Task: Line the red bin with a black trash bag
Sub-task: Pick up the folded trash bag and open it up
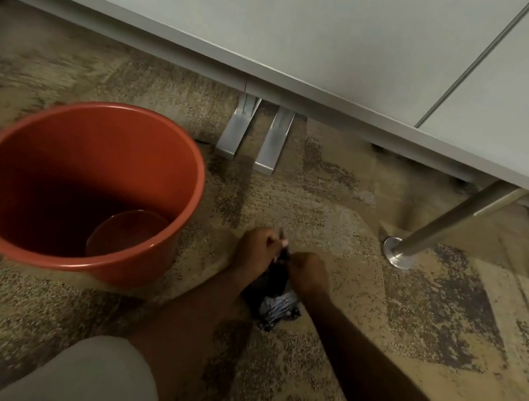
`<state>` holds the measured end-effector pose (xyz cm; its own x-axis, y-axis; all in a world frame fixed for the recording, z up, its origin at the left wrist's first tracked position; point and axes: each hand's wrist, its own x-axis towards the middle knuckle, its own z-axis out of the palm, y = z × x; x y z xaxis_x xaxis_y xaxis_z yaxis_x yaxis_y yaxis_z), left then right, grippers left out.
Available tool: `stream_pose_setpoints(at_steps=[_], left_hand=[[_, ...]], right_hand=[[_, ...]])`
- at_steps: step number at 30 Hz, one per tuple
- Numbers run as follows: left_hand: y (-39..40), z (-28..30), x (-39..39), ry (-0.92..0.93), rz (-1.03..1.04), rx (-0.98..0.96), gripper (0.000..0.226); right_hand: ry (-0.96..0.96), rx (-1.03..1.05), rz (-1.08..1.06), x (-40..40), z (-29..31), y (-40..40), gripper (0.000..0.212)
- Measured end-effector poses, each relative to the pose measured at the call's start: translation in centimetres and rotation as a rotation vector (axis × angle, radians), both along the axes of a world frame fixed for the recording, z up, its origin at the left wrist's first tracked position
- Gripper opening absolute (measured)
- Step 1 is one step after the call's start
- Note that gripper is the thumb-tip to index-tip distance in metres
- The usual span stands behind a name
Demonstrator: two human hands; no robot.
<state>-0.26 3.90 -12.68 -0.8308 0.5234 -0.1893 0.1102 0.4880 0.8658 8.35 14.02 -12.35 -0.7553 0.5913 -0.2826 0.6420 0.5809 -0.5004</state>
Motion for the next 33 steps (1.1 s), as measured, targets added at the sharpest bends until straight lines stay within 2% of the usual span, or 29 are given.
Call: stream_pose_setpoints(at_steps=[3, 6, 9, 11, 14, 17, 20, 23, 25, 28, 31, 33], left_hand=[[0.5, 3.2, 0.3, -0.098, 0.093, 0.141, 0.026], [-0.2, 7.3, 0.9, -0.231, 0.132, 0.206, 0.046], [-2.0, 11.8, 1.5, -0.298, 0.063, 0.174, 0.068], [-3.6, 14.6, 1.8, -0.246, 0.044, 0.097, 0.058], [-6.4, 18.8, 1.2, -0.195, 0.086, 0.076, 0.017], [-9.2, 23.3, -0.8, -0.256, 0.161, 0.083, 0.015], [-11.8, 27.5, -3.0, -0.182, 0.214, 0.032, 0.016], [-15.5, 31.1, -5.6, -0.065, 0.243, 0.049, 0.015], [-18.6, 33.0, -7.7, -0.116, 0.152, 0.041, 0.025], [-23.6, 35.0, -9.4, -0.369, -0.095, 0.03, 0.044], [-28.6, 35.0, -10.6, -0.294, -0.364, -0.226, 0.021], [-31.9, 34.7, -11.3, -0.314, -0.387, -0.271, 0.014]], right_hand=[[0.165, -0.101, -0.201, 0.2, 2.7, 0.3, 0.031], [0.287, -0.241, -0.327, 0.1, 7.2, 0.2, 0.019], [0.386, -0.343, -0.436, -0.1, 11.9, -0.9, 0.017], [0.42, -0.289, -0.448, -0.4, 15.2, -2.0, 0.019], [0.416, -0.284, -0.463, -1.1, 20.0, -4.2, 0.013], [0.382, -0.276, -0.402, -2.2, 24.5, -6.5, 0.014], [0.291, -0.287, -0.205, -3.7, 28.5, -9.0, 0.02], [0.213, -0.413, 0.034, -4.9, 31.9, -10.7, 0.035], [0.184, -0.43, 0.122, -5.7, 33.6, -11.4, 0.043], [0.236, -0.308, 0.094, -7.4, 35.2, -11.9, 0.044], [0.236, -0.244, 0.056, -9.2, 36.1, -12.6, 0.041], [0.21, -0.209, 0.096, -10.1, 36.3, -13.3, 0.04]])
